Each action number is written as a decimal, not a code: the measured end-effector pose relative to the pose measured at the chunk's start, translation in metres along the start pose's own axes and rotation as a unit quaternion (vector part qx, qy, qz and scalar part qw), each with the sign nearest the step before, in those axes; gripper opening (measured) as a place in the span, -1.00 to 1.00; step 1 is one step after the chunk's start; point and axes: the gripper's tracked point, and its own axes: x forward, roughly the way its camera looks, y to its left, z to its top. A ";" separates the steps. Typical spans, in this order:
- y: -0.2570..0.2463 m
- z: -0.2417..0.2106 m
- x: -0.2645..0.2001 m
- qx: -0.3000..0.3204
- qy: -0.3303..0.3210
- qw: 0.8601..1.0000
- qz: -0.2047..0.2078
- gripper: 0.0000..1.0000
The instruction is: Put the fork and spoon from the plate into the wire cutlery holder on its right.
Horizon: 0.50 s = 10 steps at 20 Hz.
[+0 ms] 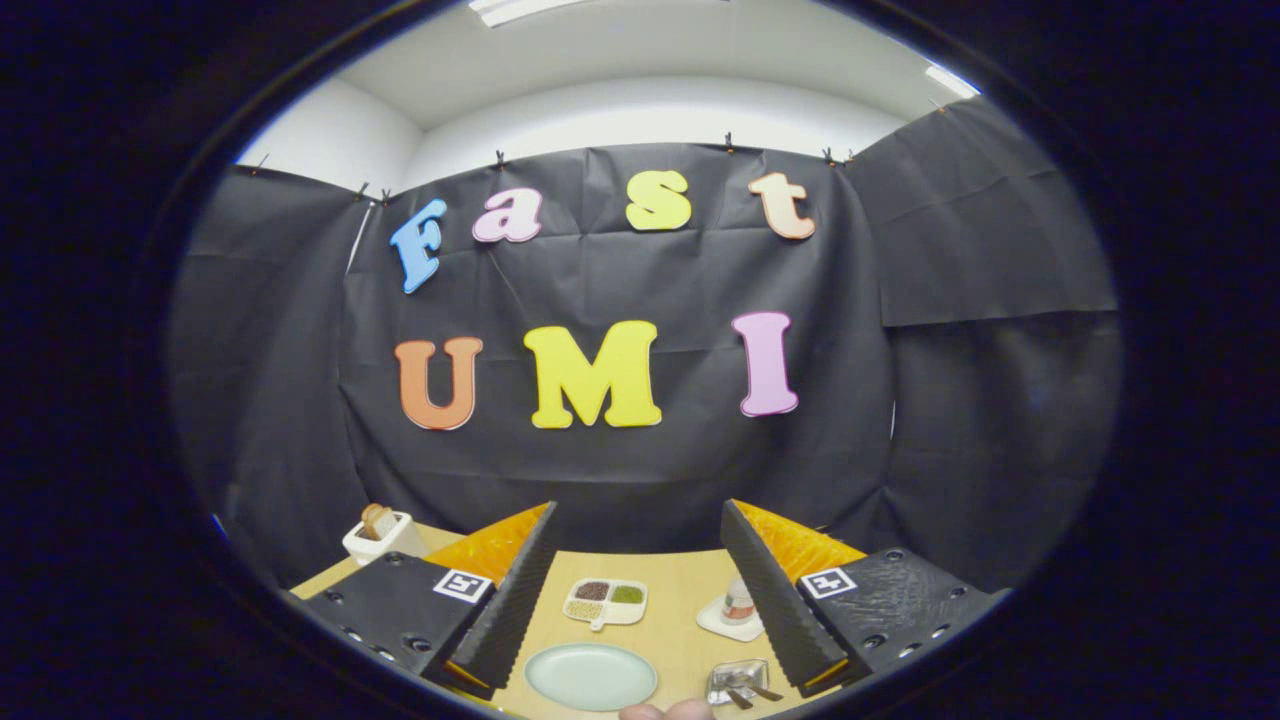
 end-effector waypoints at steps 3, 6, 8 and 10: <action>-0.006 0.003 -0.002 0.001 -0.001 1.000 -0.006 0.92; -0.013 0.000 -0.003 0.002 0.006 1.000 -0.013 0.92; -0.016 0.002 -0.002 0.000 0.004 1.000 -0.015 0.92; -0.018 0.006 -0.001 -0.003 -0.003 1.000 -0.017 0.92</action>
